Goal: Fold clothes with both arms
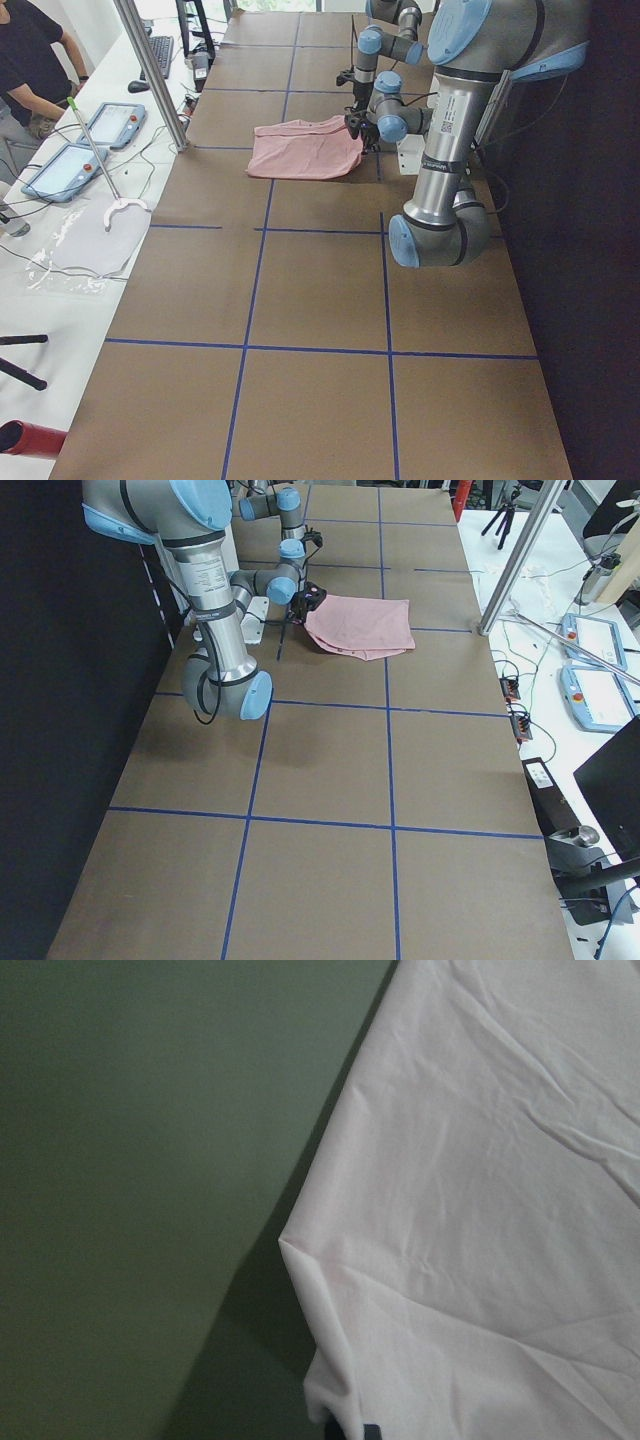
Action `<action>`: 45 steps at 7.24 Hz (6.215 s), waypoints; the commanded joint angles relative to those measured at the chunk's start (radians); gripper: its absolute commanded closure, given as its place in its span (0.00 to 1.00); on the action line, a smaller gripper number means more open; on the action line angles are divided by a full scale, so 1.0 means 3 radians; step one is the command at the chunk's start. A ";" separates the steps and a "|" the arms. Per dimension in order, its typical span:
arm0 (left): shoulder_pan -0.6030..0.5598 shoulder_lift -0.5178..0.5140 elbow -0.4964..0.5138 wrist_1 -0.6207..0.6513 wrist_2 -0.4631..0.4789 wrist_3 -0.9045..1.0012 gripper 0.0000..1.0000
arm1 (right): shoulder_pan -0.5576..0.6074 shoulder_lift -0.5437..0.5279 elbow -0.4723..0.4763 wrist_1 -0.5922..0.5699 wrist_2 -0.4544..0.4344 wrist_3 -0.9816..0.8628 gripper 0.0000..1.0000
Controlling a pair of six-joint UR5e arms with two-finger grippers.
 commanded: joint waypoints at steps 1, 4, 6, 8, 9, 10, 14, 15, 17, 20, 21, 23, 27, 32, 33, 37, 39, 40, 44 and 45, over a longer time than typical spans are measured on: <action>-0.0002 -0.0028 0.0038 -0.0032 0.0026 0.0024 1.00 | 0.0089 0.0004 -0.0024 0.0004 -0.0100 -0.0241 1.00; -0.0384 -0.0049 0.0038 -0.0103 0.0037 -0.0032 1.00 | 0.0406 0.0039 -0.0035 0.0050 -0.0069 -0.0323 1.00; -0.0482 -0.0089 0.0318 -0.0525 0.0042 -0.0133 1.00 | 0.0453 0.0070 -0.0227 0.0554 -0.0079 -0.0318 1.00; -0.0554 -0.0095 0.0488 -0.0706 0.0042 -0.0349 1.00 | 0.0616 0.0151 -0.0651 0.0943 -0.0074 -0.0324 1.00; -0.0625 -0.0100 0.0488 -0.0707 0.0042 -0.0354 1.00 | 0.0723 0.0289 -0.0841 0.0970 -0.0069 -0.0313 1.00; -0.0757 -0.0247 0.0615 -0.0707 0.0042 -0.0354 1.00 | 0.0845 0.0437 -0.1020 0.0975 -0.0054 -0.0313 1.00; -0.1738 -0.0902 0.2148 -0.1437 0.0001 0.0139 0.65 | 0.1475 0.1352 -0.2745 0.1545 0.0325 -0.0405 0.33; -0.1771 -0.0994 0.2287 -0.1453 0.0006 0.0410 0.01 | 0.1531 0.1460 -0.3028 0.1649 0.0289 -0.0608 0.00; -0.1797 -0.1005 0.2349 -0.1586 -0.0065 0.0439 0.00 | 0.1695 0.1512 -0.3153 0.1650 0.0289 -0.0681 0.00; -0.1893 -0.0970 0.2355 -0.1642 -0.0365 0.0723 0.00 | 0.1955 0.1482 -0.3118 0.1585 0.0553 -0.1199 0.00; -0.2005 -0.0919 0.2304 -0.1627 -0.0605 0.0968 0.00 | 0.2184 0.1370 -0.3007 0.1462 0.0833 -0.1578 0.00; -0.2453 -0.0455 0.1770 -0.1571 -0.1065 0.1677 0.00 | 0.2812 0.0809 -0.2380 0.0933 0.1365 -0.2766 0.00; -0.3665 0.0323 0.1312 -0.0893 -0.1374 0.4240 0.00 | 0.4075 0.0189 -0.1799 -0.0800 0.1490 -0.6374 0.00; -0.4364 0.1150 0.1266 -0.0537 -0.2339 0.6533 0.00 | 0.4678 -0.0910 -0.0728 -0.1481 0.1904 -0.7677 0.00; -0.4358 0.1193 0.1291 -0.0649 -0.2300 0.6508 0.00 | 0.4651 -0.1094 -0.0730 -0.1352 0.1889 -0.7707 0.00; -0.4338 0.1557 0.1281 -0.0290 -0.2039 0.6503 0.00 | 0.4432 -0.1275 -0.0761 -0.1122 0.1920 -0.7098 0.00; -0.4338 0.1551 0.1281 -0.0221 -0.2029 0.6518 0.00 | 0.4319 -0.1453 -0.0903 -0.0454 0.1925 -0.6522 0.00; -0.4338 0.1552 0.1281 -0.0216 -0.2034 0.6518 0.00 | 0.4308 -0.1454 -0.1106 -0.0239 0.1935 -0.6511 0.00; -0.4343 0.1567 0.1260 -0.0211 -0.2054 0.6513 0.00 | 0.4308 -0.1510 -0.1365 0.0132 0.2123 -0.6353 0.00; -0.4343 0.1572 0.1255 -0.0211 -0.2059 0.6518 0.00 | 0.4308 -0.1535 -0.1278 0.0096 0.2180 -0.6200 0.00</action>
